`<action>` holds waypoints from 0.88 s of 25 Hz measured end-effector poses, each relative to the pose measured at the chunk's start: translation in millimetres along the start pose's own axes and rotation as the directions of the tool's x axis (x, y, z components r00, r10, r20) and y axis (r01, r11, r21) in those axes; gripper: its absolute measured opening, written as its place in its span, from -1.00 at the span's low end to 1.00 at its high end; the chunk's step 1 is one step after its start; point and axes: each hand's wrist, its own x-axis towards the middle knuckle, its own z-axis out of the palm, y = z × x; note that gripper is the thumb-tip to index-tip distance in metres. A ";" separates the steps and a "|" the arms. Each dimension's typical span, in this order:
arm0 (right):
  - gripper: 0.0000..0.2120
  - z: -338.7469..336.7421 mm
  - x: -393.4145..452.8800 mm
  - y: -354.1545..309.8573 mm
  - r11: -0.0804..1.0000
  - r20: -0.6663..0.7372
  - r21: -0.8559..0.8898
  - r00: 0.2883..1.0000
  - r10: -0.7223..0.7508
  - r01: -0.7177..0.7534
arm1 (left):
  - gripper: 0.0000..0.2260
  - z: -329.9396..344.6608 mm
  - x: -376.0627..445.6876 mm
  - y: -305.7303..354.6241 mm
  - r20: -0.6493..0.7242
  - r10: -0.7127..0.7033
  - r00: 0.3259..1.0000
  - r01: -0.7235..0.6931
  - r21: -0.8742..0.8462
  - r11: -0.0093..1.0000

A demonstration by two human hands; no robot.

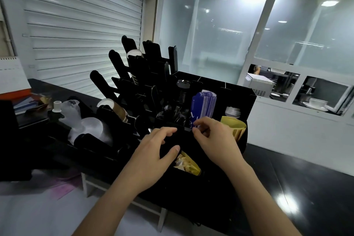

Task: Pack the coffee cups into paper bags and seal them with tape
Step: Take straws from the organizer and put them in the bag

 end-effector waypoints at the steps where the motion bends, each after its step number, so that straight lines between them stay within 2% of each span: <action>1: -0.78 5.4 8.1 1.0 1.000 0.000 -0.024 1.000 -0.002 0.002 | -0.59 1.8 4.3 -3.4 0.001 -0.003 1.000 0.003 -0.001 1.000; 9: -0.68 45.1 54.9 10.0 0.983 0.038 -0.184 0.999 0.006 0.001 | -0.58 13.1 31.4 -24.7 -0.006 -0.028 1.000 0.028 -0.019 0.999; 12: -0.65 56.1 66.9 7.5 0.955 0.063 -0.296 0.998 0.000 0.018 | -0.58 17.2 38.0 -31.8 -0.012 -0.041 0.999 0.041 -0.029 0.999; 17: -0.74 74.0 90.8 0.2 0.867 0.036 -0.497 0.997 0.062 -0.036 | -0.57 22.7 39.2 -41.8 -0.005 -0.062 0.998 0.062 -0.047 0.997; 22: -0.81 81.6 107.4 -0.2 0.837 0.071 -0.542 0.989 0.127 -0.068 | -0.59 24.8 39.5 -48.7 -0.004 -0.075 0.997 0.075 -0.065 0.995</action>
